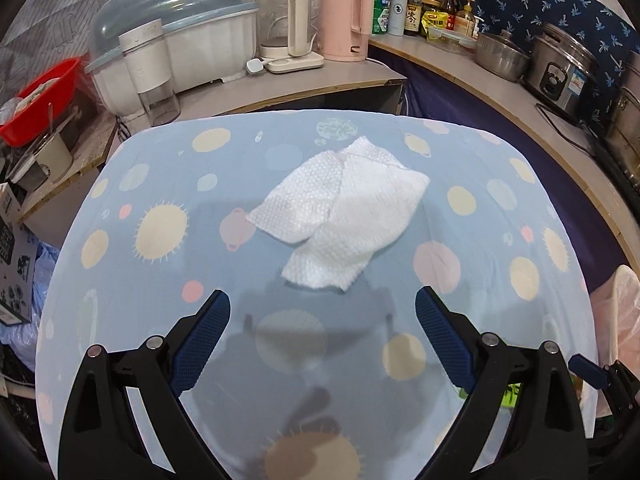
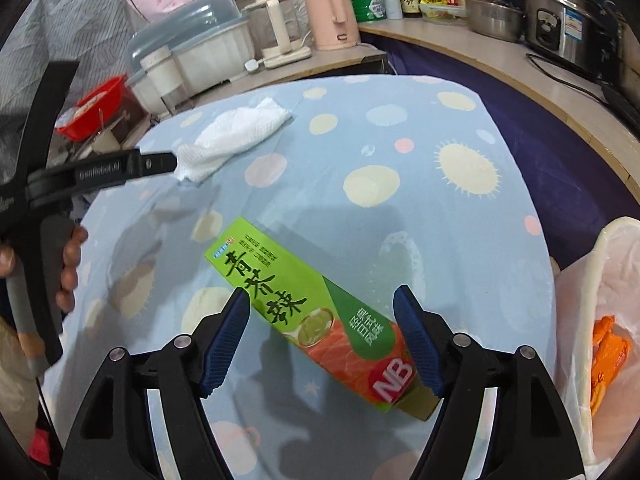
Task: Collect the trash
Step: 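Grasp the white tissue with the left tool while the right tool grasps the green NB box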
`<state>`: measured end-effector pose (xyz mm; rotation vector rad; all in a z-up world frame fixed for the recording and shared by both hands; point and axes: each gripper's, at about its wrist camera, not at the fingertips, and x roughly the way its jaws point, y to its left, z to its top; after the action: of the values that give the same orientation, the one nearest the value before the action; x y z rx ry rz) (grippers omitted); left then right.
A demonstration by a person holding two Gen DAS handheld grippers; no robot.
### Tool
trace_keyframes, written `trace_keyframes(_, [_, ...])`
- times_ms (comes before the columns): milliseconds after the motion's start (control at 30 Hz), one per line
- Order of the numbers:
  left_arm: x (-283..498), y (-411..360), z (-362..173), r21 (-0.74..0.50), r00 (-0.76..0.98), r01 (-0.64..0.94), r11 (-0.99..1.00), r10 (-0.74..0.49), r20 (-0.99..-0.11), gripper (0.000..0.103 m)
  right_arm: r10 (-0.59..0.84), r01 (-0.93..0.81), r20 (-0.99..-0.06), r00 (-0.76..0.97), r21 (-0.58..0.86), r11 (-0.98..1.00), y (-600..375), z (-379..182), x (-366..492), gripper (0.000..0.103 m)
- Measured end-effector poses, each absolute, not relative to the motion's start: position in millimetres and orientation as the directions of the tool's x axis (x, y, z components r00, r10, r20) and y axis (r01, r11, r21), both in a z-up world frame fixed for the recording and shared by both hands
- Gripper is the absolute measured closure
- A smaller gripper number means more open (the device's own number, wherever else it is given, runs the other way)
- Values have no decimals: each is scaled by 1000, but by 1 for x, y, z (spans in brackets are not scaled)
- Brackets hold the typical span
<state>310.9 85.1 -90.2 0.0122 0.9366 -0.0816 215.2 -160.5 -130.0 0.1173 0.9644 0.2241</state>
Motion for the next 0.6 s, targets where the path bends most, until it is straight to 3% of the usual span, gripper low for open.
trace_keyframes(300, [344,80,-120,-58,575,122,991,-118,-810,17,263,-111,-794,549,242,964,-170,-137,200,39])
trace_keyframes(433, [346,74,-129,-95,552,148,984,-162,-818,43,256,-81,-790,557,256,963,-173,-139,188,44])
trace_keyframes(533, [343,69,-133,-102,538,164,981,-176,-824,75,254,-55,-784,567,271,961,-177,-140,181,44])
trace_keyframes(567, [341,68,-133,-98,539,166,981,-174,-824,79,252,-46,-782,570,275,960,-178,-140,178,45])
trace_keyframes(600, [338,66,-132,-98,538,169,981,-175,-825,89,249,-40,-781,573,277,960,-179,-140,176,45])
